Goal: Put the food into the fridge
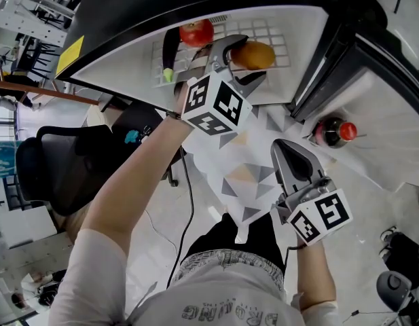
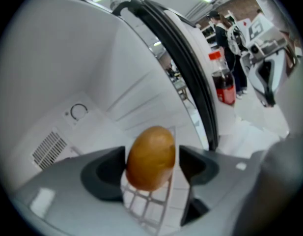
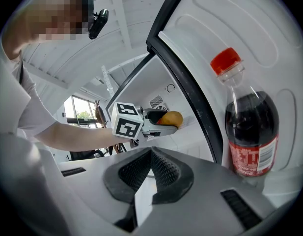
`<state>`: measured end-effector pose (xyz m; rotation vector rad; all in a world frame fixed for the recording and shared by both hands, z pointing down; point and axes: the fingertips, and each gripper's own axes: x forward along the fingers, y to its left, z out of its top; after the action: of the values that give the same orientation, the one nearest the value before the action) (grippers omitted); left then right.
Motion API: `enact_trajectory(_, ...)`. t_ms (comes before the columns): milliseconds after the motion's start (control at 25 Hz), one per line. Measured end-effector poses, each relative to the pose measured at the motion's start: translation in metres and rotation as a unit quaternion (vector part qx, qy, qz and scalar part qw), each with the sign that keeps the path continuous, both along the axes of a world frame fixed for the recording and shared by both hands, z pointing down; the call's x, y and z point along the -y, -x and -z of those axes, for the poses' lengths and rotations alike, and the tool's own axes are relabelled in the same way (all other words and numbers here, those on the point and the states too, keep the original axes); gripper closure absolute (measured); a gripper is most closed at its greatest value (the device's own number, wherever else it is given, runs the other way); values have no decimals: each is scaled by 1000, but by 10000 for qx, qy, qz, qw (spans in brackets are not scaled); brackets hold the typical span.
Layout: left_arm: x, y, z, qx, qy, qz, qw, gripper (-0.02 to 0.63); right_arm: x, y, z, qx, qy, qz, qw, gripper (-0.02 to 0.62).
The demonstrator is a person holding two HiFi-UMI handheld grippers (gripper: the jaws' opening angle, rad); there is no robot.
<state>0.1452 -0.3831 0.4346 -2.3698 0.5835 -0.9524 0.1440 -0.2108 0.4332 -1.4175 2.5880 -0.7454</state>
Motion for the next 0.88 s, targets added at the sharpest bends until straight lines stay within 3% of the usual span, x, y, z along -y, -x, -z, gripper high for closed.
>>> enact_trajectory(880,-4,1,-4,19,66,-55,10000,242,4,1,4,-29,-37,-35,10000,594)
